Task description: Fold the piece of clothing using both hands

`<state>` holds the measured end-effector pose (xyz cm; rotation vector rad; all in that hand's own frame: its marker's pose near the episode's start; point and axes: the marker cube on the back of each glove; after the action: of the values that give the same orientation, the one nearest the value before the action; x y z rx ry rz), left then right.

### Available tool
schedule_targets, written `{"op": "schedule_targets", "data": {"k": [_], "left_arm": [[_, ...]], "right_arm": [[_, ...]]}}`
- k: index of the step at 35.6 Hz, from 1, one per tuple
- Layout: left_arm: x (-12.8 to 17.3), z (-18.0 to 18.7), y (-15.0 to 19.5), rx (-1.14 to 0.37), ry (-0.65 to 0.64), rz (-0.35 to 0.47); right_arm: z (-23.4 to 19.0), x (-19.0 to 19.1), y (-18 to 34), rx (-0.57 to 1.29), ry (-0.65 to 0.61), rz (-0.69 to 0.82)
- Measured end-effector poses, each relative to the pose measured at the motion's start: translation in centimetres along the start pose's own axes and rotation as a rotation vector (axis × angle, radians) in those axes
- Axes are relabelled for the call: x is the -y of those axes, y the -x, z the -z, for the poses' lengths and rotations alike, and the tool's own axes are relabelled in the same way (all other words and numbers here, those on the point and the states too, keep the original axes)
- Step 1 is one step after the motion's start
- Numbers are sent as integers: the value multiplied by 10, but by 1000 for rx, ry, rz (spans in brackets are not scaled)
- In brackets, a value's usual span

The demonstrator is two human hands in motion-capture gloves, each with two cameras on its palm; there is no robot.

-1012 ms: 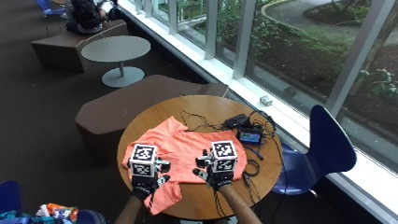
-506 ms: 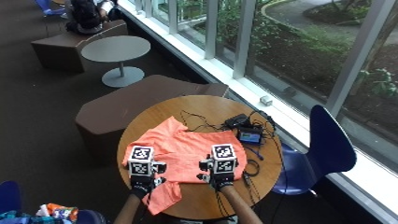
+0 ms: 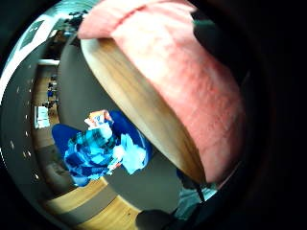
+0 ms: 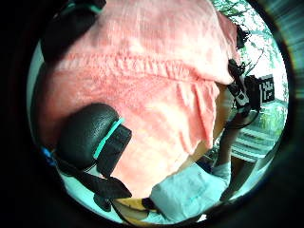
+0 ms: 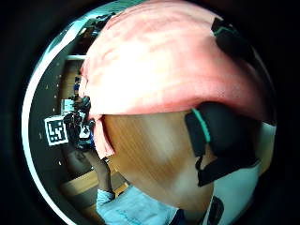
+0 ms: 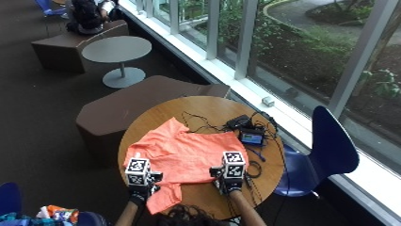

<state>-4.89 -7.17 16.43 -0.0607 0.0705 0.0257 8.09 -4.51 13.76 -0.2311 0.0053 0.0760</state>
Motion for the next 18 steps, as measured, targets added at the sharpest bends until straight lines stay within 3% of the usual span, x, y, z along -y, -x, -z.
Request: {"op": "schedule_targets", "data": {"k": [6,11,15,18], "left_arm": [[7,-1,1,-20,-365,-16],[-4,22,6,97,-536,-31],[-27,40,-3,82,-533,-101],[-46,58,-1,51,-475,-153]], "right_arm": [[-13,18,-11,-90,-311,18],[-8,11,-13,-91,-464,92],[6,-10,-11,-39,-519,169],[24,-39,-11,9,-438,203]]}}
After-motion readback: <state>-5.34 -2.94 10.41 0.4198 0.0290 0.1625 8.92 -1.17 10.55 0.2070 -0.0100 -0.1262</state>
